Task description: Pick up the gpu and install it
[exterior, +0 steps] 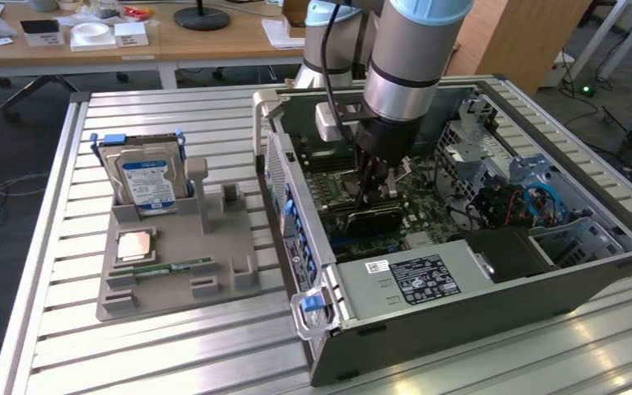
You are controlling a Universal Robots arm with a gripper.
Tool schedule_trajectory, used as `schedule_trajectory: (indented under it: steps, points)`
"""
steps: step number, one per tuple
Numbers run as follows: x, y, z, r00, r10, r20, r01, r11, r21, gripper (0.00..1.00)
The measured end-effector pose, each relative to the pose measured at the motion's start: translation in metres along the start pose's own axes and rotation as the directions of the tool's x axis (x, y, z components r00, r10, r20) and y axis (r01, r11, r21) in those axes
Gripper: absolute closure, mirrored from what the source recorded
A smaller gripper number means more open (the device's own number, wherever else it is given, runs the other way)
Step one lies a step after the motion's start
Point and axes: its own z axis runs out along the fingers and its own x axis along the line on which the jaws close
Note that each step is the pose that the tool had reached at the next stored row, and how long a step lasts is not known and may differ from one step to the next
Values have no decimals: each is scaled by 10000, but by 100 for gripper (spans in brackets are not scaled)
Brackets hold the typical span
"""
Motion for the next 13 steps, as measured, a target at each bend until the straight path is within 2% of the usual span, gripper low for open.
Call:
schedule_trajectory:
  steps: [13]
  points:
    - [3, 0, 29, 10000, 0, 0, 0, 10000, 0, 89]
